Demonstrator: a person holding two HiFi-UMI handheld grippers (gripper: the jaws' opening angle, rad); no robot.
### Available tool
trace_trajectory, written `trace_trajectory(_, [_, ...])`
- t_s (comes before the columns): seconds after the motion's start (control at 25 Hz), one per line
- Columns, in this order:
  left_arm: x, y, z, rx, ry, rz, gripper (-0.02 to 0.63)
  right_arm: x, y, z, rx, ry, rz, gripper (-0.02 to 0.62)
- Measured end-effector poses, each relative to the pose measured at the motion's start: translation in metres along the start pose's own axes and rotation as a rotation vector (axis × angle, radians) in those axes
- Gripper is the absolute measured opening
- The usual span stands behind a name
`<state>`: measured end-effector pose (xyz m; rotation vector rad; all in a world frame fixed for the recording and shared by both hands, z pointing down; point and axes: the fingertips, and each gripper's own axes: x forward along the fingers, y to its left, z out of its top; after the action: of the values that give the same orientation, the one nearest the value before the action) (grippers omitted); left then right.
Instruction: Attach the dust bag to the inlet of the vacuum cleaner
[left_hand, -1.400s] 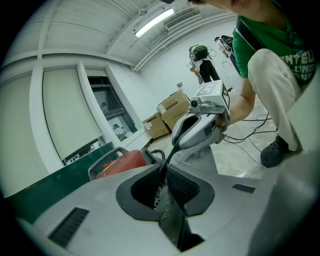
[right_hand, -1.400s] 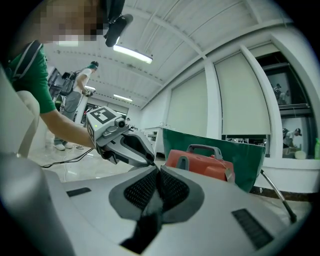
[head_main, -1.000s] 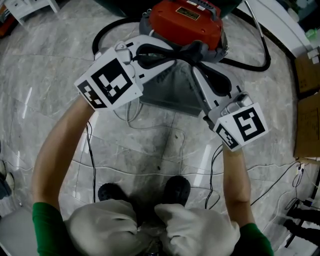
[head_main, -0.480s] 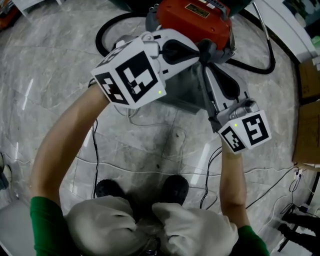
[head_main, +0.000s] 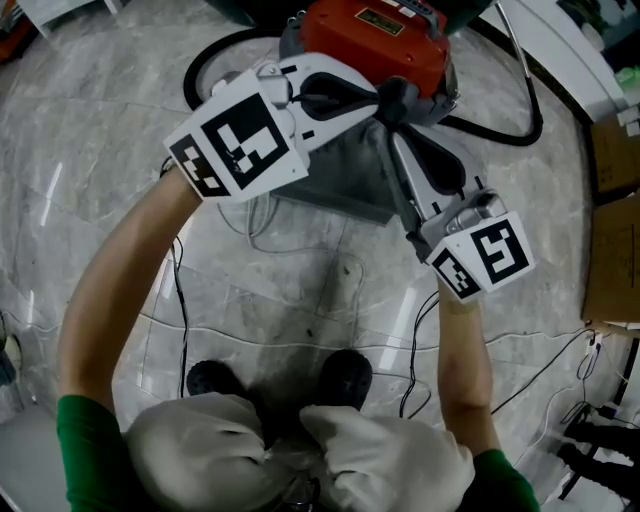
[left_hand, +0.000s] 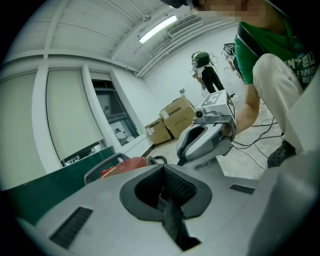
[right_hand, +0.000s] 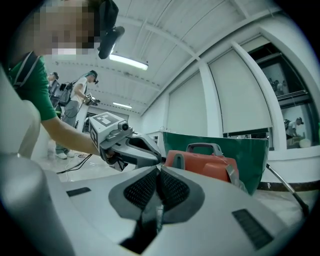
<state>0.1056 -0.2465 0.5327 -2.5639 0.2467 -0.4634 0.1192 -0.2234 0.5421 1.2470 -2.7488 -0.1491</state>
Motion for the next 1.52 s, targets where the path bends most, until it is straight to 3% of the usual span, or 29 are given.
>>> trace_trajectory(0.24, [-0.022, 0.012, -0.019, -0.152, -0.019, -0.019, 0.003, -0.001, 0.004, 0.001, -0.016, 0.011, 0.008, 0.028])
trace_trajectory(0.6, [-0.032, 0.011, -0.030, -0.375, -0.104, -0.134, 0.005, -0.003, 0.012, 0.004, -0.037, 0.014, 0.034, 0.026])
trace_trajectory(1.12, [-0.046, 0.002, -0.024, -0.403, -0.149, -0.230, 0.040, -0.007, 0.022, 0.005, -0.063, 0.009, 0.083, 0.021])
trace_trajectory(1.36, [-0.033, -0.014, -0.028, -0.373, -0.106, -0.275, 0.052, -0.006, 0.022, 0.005, -0.066, 0.007, 0.096, 0.020])
trace_trajectory(1.52, [-0.031, -0.016, -0.028, -0.423, -0.118, -0.280, 0.041, -0.006, 0.019, 0.003, -0.040, 0.016, 0.117, 0.021])
